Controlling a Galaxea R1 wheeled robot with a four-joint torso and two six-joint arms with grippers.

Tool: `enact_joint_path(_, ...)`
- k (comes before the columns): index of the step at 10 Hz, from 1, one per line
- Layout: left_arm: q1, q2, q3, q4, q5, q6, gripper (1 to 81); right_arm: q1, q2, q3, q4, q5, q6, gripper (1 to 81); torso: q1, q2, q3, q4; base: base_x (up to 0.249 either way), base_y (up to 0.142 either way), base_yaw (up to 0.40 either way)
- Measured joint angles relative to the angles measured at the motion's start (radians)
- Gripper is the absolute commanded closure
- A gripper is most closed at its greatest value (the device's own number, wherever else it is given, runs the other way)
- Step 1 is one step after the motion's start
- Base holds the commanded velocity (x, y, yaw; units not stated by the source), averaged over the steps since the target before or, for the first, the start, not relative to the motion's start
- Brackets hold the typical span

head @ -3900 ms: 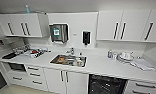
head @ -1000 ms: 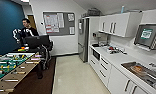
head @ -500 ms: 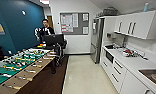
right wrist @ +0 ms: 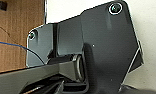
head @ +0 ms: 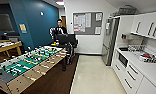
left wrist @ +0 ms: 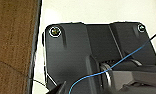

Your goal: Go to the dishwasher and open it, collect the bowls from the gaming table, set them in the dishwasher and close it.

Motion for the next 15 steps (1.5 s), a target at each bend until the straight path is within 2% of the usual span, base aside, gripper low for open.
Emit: enact_joint_path(15, 0.000, 0.001, -0.001, 0.000, 0.001, 0.000, 1.0, 0.000, 0.006, -0.003, -0.010, 0.001, 0.000, 1.0, 0.000, 0.000, 0.000, 0.000, 0.000, 0.000, 0.384)
